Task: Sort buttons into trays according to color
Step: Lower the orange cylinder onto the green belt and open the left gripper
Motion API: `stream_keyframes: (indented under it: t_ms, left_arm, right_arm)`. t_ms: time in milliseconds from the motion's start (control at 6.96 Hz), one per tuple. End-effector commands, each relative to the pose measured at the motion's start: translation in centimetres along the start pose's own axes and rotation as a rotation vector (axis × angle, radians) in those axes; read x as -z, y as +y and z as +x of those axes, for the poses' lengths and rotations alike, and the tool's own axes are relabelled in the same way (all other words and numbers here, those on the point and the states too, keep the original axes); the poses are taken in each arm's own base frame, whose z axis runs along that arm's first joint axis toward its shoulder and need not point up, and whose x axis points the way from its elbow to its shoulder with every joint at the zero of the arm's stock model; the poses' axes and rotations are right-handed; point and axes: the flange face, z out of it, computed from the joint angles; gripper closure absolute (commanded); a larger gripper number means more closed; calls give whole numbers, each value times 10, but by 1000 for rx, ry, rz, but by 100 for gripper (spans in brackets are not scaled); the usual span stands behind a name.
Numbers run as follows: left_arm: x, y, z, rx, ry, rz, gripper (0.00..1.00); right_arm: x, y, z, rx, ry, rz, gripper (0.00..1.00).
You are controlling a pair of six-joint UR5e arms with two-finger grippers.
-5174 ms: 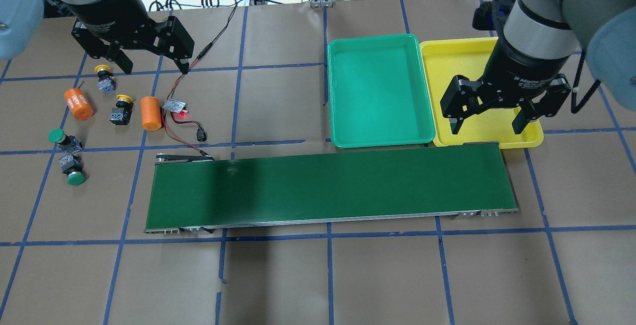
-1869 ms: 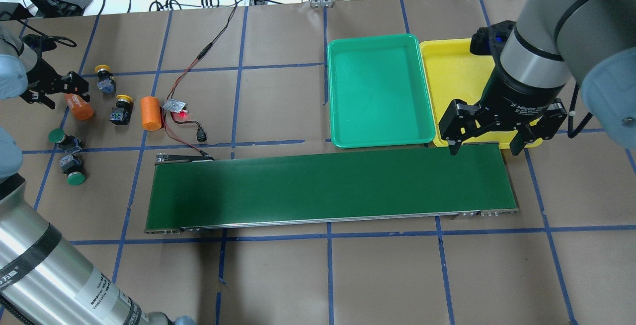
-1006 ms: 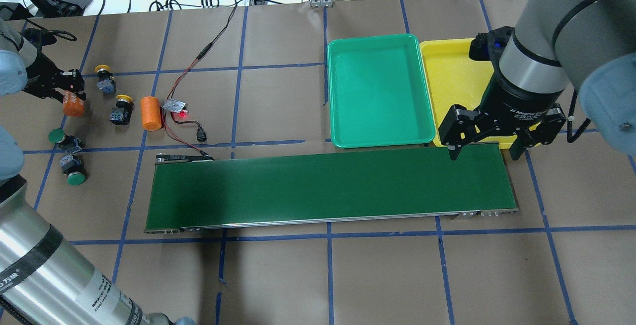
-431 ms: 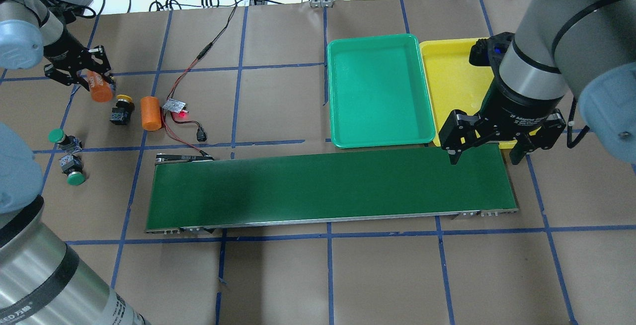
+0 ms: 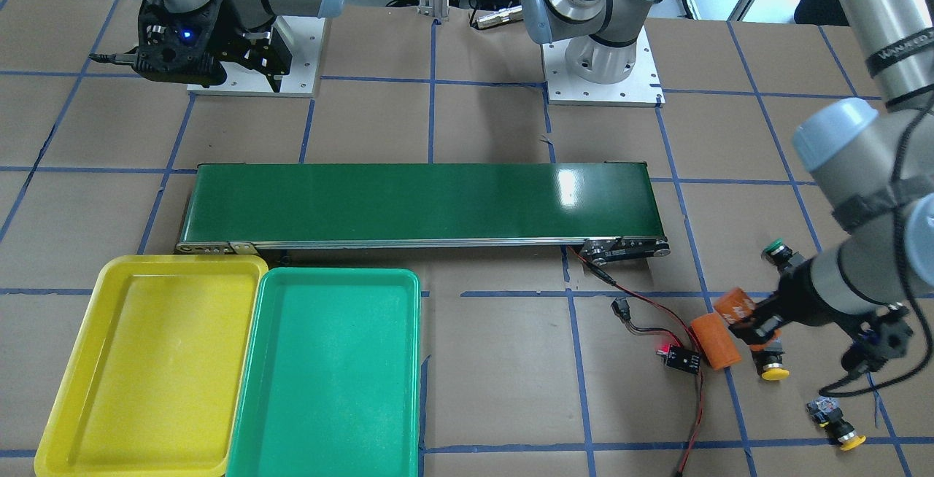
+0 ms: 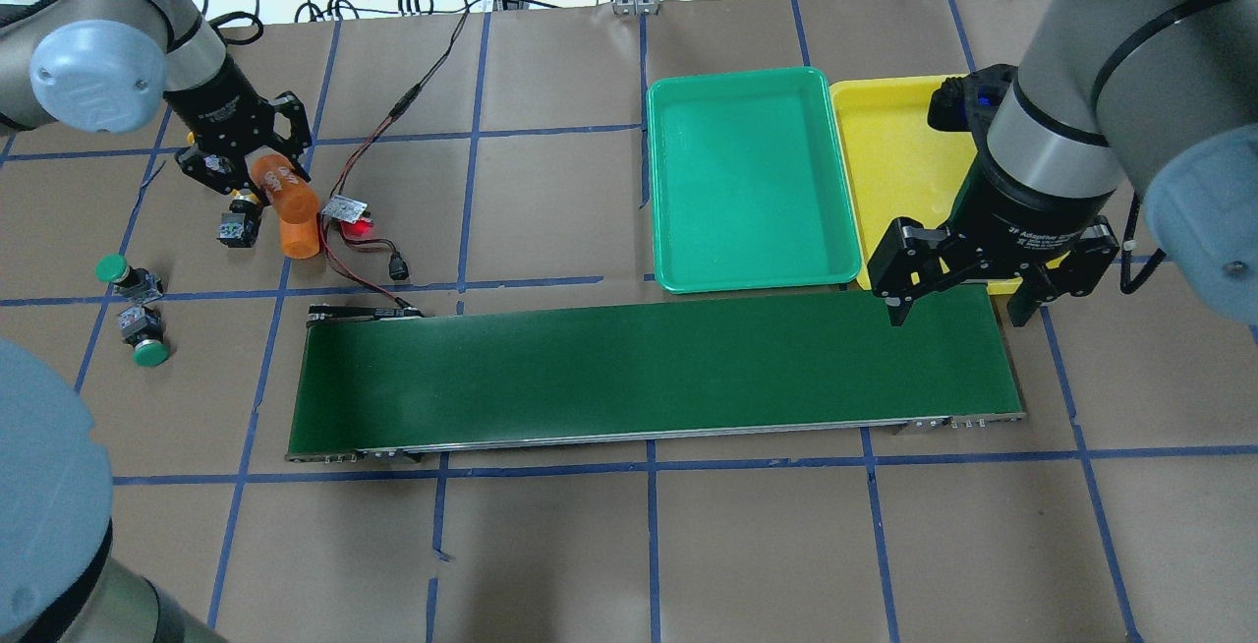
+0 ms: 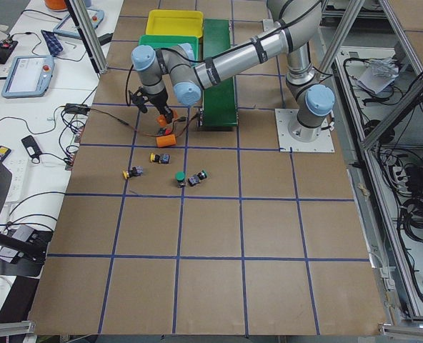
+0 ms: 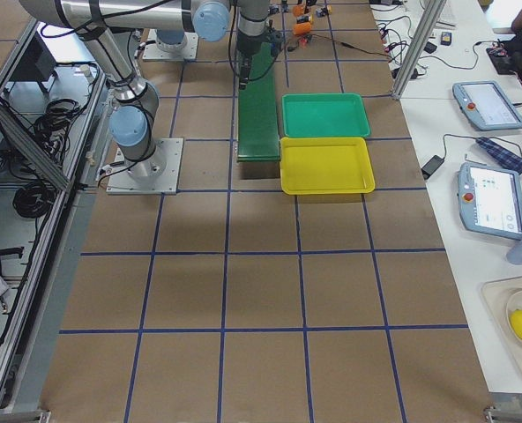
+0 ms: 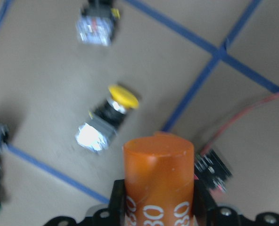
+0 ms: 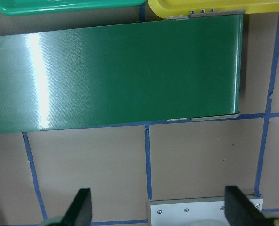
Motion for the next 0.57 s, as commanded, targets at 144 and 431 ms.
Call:
stream_keyframes:
  t_ms: [144, 431]
  left_arm:
    - [-5, 133, -19, 233, -73, -21, 100]
    - [-16, 165, -40, 330, -121, -13, 100]
  right_arm:
    - [-1, 1, 0, 1, 1, -2, 0]
    - [0, 0, 0, -1, 1, -1, 0]
